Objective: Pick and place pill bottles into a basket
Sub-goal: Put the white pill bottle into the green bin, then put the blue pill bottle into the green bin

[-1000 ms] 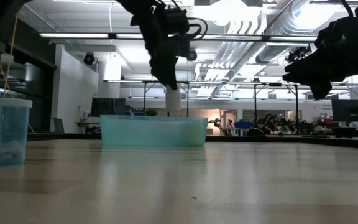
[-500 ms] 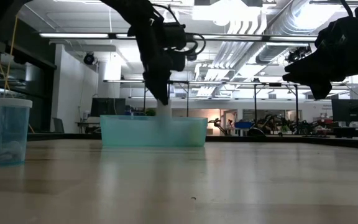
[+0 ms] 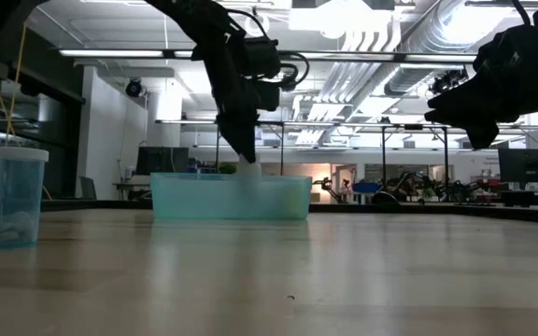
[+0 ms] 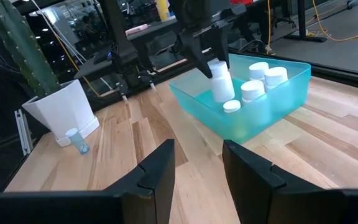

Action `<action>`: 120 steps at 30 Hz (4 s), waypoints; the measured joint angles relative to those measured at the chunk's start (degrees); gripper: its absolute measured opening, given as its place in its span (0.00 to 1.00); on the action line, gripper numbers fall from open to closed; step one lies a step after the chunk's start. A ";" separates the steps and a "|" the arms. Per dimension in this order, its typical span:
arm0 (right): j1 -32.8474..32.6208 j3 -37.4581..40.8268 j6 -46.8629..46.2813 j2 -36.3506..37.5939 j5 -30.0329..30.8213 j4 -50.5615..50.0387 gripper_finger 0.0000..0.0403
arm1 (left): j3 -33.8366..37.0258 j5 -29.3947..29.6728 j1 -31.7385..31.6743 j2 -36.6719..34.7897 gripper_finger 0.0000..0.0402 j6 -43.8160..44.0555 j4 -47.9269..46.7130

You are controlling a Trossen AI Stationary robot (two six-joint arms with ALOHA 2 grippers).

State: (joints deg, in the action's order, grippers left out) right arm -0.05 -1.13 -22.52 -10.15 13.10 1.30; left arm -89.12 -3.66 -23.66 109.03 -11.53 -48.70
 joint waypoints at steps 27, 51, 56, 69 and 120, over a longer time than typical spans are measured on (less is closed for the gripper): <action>-0.01 0.02 0.00 0.00 0.00 0.00 0.31 | 0.00 0.17 0.02 0.00 0.22 -0.21 0.49; -0.01 0.04 0.02 -0.02 0.02 0.00 0.31 | -0.02 -4.55 0.79 -1.44 0.49 1.47 -5.15; 0.00 0.04 0.02 -0.02 0.02 -0.02 0.31 | -0.09 -4.82 4.00 -4.98 0.52 0.87 -4.72; 0.00 0.04 0.00 -0.02 0.00 0.00 0.31 | -0.11 -4.59 16.08 -9.27 0.74 -1.77 -6.86; 0.01 0.04 1.14 -1.22 -0.03 -0.07 0.31 | -0.02 -5.40 46.95 -2.39 0.79 15.55 -21.00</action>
State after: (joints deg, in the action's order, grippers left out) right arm -0.03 -1.08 -21.39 -11.37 13.07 1.23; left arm -89.14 -9.06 23.29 106.64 4.02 -69.70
